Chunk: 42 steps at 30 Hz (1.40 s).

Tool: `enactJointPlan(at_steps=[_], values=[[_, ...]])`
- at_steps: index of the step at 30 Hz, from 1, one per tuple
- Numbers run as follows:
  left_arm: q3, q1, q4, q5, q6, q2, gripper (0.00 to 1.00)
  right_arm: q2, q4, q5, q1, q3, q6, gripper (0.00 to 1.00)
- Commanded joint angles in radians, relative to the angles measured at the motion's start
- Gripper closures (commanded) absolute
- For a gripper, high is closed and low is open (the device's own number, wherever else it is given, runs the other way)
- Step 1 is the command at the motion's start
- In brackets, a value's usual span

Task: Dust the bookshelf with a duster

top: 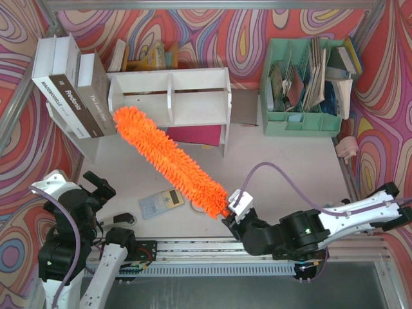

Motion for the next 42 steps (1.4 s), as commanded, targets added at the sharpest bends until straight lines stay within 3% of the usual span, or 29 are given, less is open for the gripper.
enactJointPlan(at_steps=[1,4,12,14,19,24,27,32,38,42], values=[[-0.012,0.008,0.009,-0.005,0.011,0.014,0.02,-0.094,0.01,0.163,0.004,0.077,-0.049,1.0],[-0.012,0.008,0.008,-0.006,0.011,0.013,0.02,-0.147,0.034,0.209,0.003,0.09,-0.073,1.0],[-0.013,0.008,0.009,-0.006,0.011,0.014,0.02,-0.164,-0.153,0.391,0.003,0.221,0.05,1.0],[-0.014,0.008,0.009,-0.006,0.011,0.015,0.02,-0.154,-0.24,0.448,0.004,0.255,0.14,1.0],[-0.014,0.008,0.011,-0.004,0.012,0.015,0.02,-0.142,-0.604,0.531,0.004,0.337,0.577,1.0],[-0.014,0.009,0.013,-0.001,0.014,0.017,0.02,-0.158,-0.666,0.533,0.003,0.312,0.669,1.0],[-0.014,0.01,0.013,0.003,0.014,0.018,0.02,-0.154,-0.83,0.518,0.0,0.298,0.876,1.0],[-0.014,0.013,0.016,0.008,0.017,0.021,0.02,-0.134,-0.835,0.459,-0.02,0.241,0.932,1.0],[-0.014,0.014,0.017,0.014,0.018,0.026,0.02,-0.059,-0.836,0.422,-0.131,0.236,0.902,1.0],[-0.015,0.015,0.018,0.014,0.018,0.024,0.02,-0.046,-0.637,0.399,-0.226,0.228,0.637,1.0]])
